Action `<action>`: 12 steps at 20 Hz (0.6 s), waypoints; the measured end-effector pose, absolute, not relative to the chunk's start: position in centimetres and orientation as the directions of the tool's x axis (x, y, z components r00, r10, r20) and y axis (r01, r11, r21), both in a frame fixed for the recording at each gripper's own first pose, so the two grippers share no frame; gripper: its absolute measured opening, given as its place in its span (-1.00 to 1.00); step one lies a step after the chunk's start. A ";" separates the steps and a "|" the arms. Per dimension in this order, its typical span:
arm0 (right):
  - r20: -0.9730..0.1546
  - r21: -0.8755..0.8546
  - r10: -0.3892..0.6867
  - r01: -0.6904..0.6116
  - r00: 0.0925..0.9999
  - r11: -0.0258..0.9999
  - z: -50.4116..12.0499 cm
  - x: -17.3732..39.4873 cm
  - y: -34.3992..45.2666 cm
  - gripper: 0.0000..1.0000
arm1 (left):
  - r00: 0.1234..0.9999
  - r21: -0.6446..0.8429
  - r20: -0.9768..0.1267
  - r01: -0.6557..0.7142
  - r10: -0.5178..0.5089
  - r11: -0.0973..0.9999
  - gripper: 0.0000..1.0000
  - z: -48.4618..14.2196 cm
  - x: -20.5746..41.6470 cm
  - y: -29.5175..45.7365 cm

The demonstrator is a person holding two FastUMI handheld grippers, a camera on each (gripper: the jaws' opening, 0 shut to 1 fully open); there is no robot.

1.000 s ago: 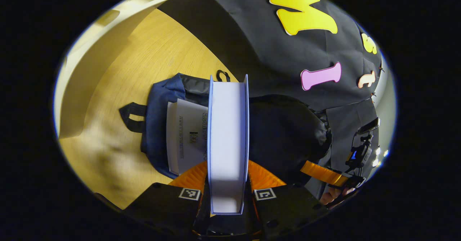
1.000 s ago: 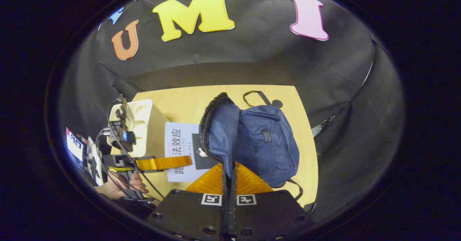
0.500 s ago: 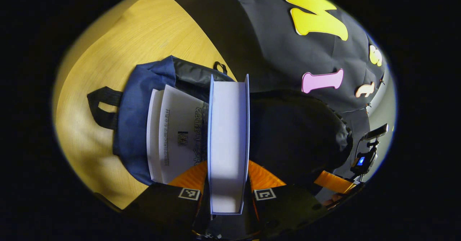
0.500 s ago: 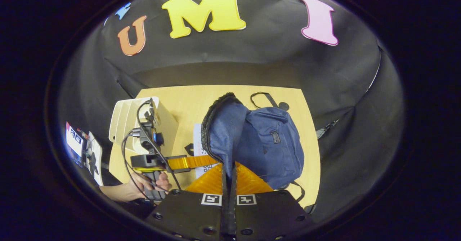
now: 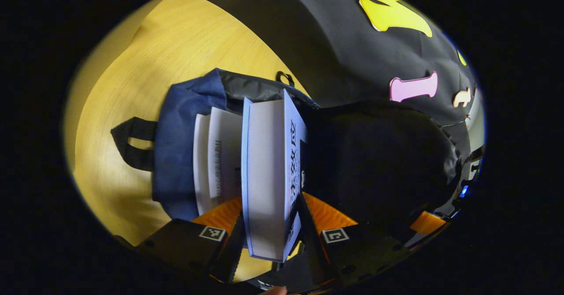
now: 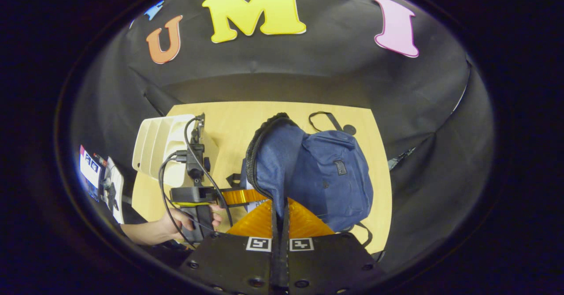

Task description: Open the schoolbag, grab two books from the bookshelf and put them into the schoolbag.

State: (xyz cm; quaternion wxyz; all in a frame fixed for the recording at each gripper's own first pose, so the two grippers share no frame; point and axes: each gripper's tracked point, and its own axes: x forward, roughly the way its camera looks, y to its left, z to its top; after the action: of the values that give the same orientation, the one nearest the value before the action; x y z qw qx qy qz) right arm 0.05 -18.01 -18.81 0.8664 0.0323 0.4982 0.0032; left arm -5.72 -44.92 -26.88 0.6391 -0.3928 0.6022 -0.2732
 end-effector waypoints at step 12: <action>-0.862 0.073 0.054 0.018 0.505 0.997 -19.4 0.1 -17.3 -0.99 | 0.298 -0.531 -0.779 0.155 -0.552 0.833 0.72 -25.3 -2.9 -40.0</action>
State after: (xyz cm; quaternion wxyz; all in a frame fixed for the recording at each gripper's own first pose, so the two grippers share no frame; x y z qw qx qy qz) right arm 0.08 -17.31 -19.36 0.8667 0.0362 0.4974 0.0103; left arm -2.94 -40.03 -25.29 0.7849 -0.1812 0.5480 -0.2253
